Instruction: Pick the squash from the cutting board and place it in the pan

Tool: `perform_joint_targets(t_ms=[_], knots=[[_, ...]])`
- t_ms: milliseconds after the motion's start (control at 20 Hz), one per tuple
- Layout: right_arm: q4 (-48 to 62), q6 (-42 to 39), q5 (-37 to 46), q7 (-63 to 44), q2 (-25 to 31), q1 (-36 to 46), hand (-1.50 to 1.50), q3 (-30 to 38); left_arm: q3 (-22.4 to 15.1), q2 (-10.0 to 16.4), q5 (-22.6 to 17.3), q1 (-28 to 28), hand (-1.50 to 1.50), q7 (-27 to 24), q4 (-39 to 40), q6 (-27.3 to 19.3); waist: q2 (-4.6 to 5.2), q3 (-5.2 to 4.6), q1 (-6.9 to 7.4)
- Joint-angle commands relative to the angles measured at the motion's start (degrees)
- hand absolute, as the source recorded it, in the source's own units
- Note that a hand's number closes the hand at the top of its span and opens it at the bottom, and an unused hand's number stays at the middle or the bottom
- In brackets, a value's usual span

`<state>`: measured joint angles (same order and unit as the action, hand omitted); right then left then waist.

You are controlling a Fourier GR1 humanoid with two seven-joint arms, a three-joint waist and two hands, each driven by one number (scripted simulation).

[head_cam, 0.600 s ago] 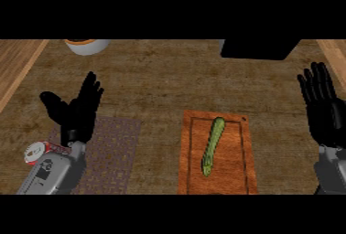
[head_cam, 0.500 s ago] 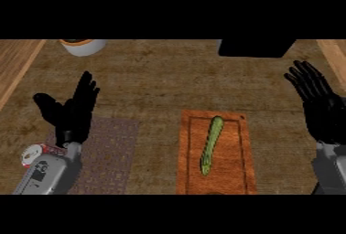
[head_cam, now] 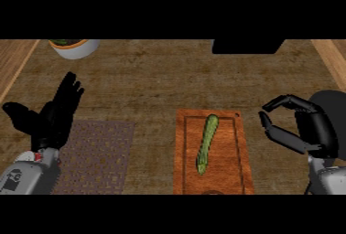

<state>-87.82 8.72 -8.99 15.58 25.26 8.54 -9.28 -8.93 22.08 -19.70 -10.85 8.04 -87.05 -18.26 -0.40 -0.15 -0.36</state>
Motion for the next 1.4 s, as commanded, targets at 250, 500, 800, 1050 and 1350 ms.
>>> perform_joint_targets(t_ms=[250,500,800,1050,1350], knots=[[-13.75,1.97,13.32,0.38,11.18,-17.65,-1.50,-1.25,1.97,1.15,-0.24,1.95,0.00,1.58,-3.03,1.50,0.04,0.10,-0.60],[-19.18,-2.04,17.44,-13.88,14.12,-6.97,-1.50,-2.00,0.76,-0.62,1.48,2.43,0.00,1.04,-4.33,1.84,0.23,0.07,0.67],[-15.90,-9.59,27.32,-27.33,16.18,4.20,-1.50,-9.90,1.25,-0.95,1.56,0.13,0.00,1.01,-1.33,3.49,0.53,0.01,1.58],[-11.77,-17.03,31.44,-35.99,11.60,12.83,-1.50,-16.13,3.22,-1.00,1.10,-0.19,0.00,-0.56,0.28,5.30,0.64,0.05,1.55],[-8.95,-32.59,28.18,-46.61,9.42,17.44,-1.50,-23.31,1.66,-2.16,2.93,-0.81,0.00,1.29,-0.48,3.55,0.60,0.04,1.51]])
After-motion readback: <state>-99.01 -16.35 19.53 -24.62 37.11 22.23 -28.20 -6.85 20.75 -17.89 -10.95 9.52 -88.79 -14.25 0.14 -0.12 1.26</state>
